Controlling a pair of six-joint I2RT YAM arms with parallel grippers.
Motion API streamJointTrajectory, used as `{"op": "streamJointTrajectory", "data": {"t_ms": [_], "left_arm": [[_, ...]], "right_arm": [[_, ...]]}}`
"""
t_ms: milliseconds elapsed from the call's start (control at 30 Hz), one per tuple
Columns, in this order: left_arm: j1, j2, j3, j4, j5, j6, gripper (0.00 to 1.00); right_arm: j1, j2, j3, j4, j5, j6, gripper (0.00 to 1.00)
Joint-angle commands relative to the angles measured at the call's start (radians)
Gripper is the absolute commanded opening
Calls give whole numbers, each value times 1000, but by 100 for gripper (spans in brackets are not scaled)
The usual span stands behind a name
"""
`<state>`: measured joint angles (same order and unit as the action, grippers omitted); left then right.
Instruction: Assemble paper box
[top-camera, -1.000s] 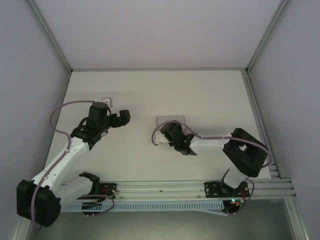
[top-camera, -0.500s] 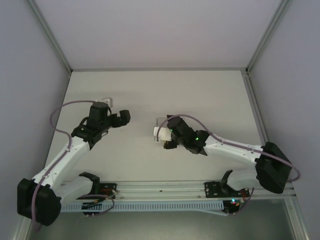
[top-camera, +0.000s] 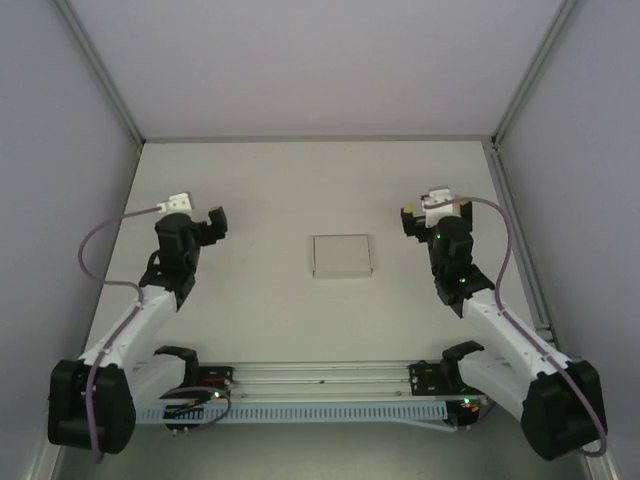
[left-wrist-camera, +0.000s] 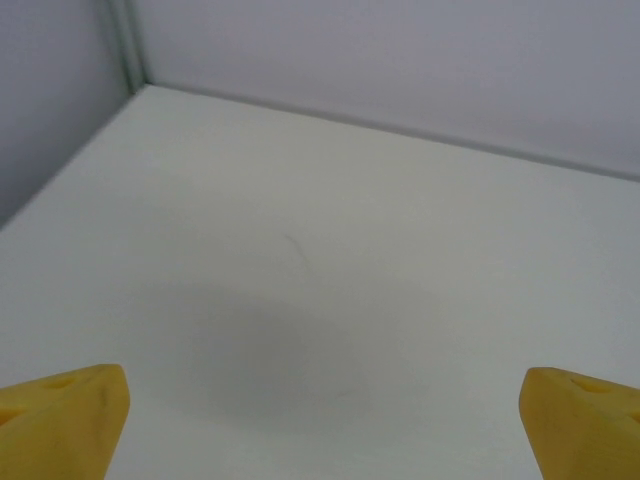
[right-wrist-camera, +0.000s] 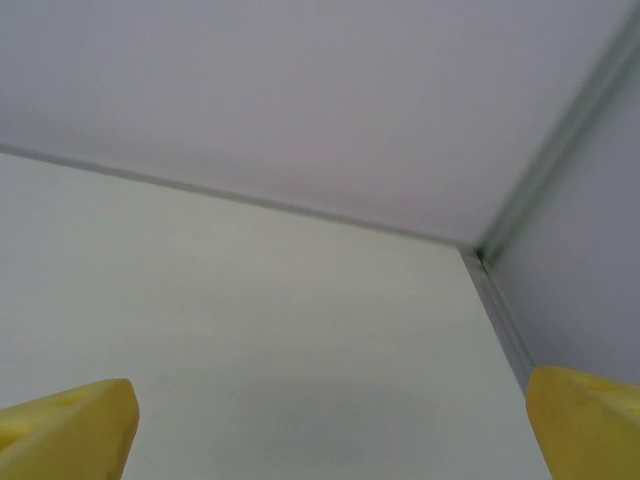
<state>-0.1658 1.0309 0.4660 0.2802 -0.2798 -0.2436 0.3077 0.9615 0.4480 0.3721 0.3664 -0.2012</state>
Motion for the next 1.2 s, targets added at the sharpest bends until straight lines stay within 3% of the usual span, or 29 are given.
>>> {"op": "streamJointTrajectory", "data": {"t_ms": [0,133,300,400,467,500,533,600,667,767,867,1167], "left_arm": [[61,65,-124,405,-26,122,100],[100,156,-205,634,24,187,100],[109,255,-245,745,117,257,100],[120,368,-291,941,116,272,100],[136,533,-285,1102,121,269,100],[135,532,-253,1033,127,273,100],[141,483,-193,830,169,263,100],[150,515,-204,917,201,276,100],[149,510,-200,898,194,276,100],[149,512,-201,901,194,276,100],[149,511,-201,898,194,275,100],[148,511,-200,899,194,276,100]], "right_arm": [[-74,61,-155,286,-30,122,100],[-160,193,-241,501,-134,201,100],[-167,379,-239,669,-178,126,100],[-184,472,-196,669,-151,151,100],[-220,573,-191,765,-156,189,100],[-242,617,-166,777,-161,215,100],[-258,632,-130,732,-172,235,100],[-308,575,-100,575,-281,260,100],[-308,620,-132,714,-284,249,100],[-308,588,-107,611,-295,245,100],[-308,609,-124,678,-302,240,100],[-308,599,-113,642,-302,240,100]]}}
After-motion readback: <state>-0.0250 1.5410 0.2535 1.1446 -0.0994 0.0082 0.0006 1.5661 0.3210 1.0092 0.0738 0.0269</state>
